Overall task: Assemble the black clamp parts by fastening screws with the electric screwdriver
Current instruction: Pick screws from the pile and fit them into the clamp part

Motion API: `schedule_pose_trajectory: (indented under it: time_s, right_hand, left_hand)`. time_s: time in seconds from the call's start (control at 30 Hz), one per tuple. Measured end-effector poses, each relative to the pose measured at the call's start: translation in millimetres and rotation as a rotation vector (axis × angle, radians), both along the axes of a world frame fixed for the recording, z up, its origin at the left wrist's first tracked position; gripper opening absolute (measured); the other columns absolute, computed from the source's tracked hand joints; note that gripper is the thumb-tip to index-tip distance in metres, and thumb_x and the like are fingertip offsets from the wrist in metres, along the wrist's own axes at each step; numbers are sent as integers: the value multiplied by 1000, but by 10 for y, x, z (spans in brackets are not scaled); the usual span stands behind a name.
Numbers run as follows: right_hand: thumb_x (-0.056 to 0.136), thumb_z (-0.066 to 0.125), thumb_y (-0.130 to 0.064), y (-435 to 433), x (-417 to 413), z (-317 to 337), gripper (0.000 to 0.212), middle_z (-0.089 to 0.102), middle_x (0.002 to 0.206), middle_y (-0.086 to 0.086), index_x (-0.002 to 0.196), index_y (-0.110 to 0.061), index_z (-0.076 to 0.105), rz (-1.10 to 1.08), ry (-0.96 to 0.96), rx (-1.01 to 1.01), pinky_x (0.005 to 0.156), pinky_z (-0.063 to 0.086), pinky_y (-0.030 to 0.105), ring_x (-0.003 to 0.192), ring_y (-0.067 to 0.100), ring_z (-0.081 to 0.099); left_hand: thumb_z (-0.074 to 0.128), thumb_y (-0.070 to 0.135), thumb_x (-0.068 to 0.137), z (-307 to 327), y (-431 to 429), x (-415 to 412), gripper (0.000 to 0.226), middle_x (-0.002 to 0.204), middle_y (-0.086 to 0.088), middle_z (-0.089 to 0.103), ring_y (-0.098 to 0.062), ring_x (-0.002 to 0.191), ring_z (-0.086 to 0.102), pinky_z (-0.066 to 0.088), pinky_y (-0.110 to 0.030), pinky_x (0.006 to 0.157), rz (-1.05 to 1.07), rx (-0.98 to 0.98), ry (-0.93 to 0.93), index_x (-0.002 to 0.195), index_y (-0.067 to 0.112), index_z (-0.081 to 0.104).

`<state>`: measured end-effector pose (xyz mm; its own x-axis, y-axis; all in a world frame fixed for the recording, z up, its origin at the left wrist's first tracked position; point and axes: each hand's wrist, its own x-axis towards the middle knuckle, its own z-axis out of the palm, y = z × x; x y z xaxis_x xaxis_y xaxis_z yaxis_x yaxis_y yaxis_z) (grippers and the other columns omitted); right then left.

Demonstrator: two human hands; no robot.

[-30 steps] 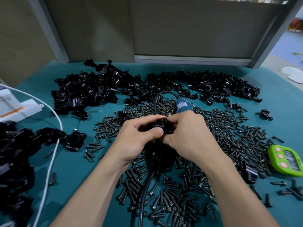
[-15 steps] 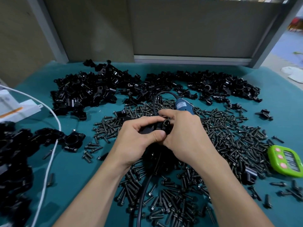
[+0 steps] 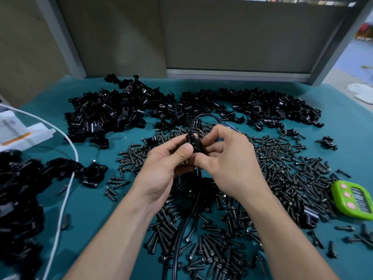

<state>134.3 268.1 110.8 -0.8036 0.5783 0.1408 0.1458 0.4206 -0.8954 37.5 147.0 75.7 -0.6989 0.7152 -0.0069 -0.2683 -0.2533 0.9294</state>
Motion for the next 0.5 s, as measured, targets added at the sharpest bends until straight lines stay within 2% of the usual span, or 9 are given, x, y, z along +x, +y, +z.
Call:
schedule_pose_trajectory:
  time_s: [0.1,0.2,0.23,0.33,0.4,0.43,0.5]
  right_hand:
    - [76,91,-20,-2,4,20,33,76,72,-9,83,-27,59,9,-5,11,69,63,47,64,13,75]
    - [75,91,-24,-30,6,48,32,76,72,-12,82,-26,60,8,-23,19,67,63,42,64,11,74]
    - [76,91,-26,-40,3,49,30,76,72,-12,81,-25,61,0,-32,36,66,62,39,63,9,74]
    - [79,87,-36,-52,3,55,28,74,68,-8,69,-21,65,-39,-105,180,56,58,33,58,9,67]
    - [82,85,-37,-84,4,46,27,73,67,-9,66,-22,69,60,-210,261,51,55,25,58,7,65]
    - [83,84,-37,-124,2,40,20,73,69,-12,71,-25,73,138,-276,290,53,55,20,61,5,66]
    - [86,80,-30,-220,-16,9,3,74,80,-15,87,-33,79,252,-388,365,70,59,21,72,3,68]
  left_hand:
    - [71,33,85,7,-1,-1,30,118,-9,78,-22,107,74,61,-32,85,3,20,-11,112,26,82]
    - [68,32,87,11,-2,-6,39,120,-13,76,-30,115,71,57,-45,99,43,-2,-49,121,14,77]
    - [68,32,87,9,-12,-21,40,118,-12,77,-28,111,73,58,-43,98,68,-1,-65,121,13,77]
    - [73,31,79,43,-94,-133,38,99,-5,79,-11,77,68,60,-24,70,223,84,-194,110,9,80]
    - [76,30,75,62,-180,-238,43,90,-5,78,-9,67,64,56,-21,61,338,154,-315,110,5,76]
    - [76,29,74,67,-217,-286,41,86,-4,77,-9,64,63,54,-20,59,378,186,-360,107,4,74]
    - [77,27,74,81,-285,-353,34,78,-3,74,-11,59,62,52,-19,56,423,246,-420,100,6,73]
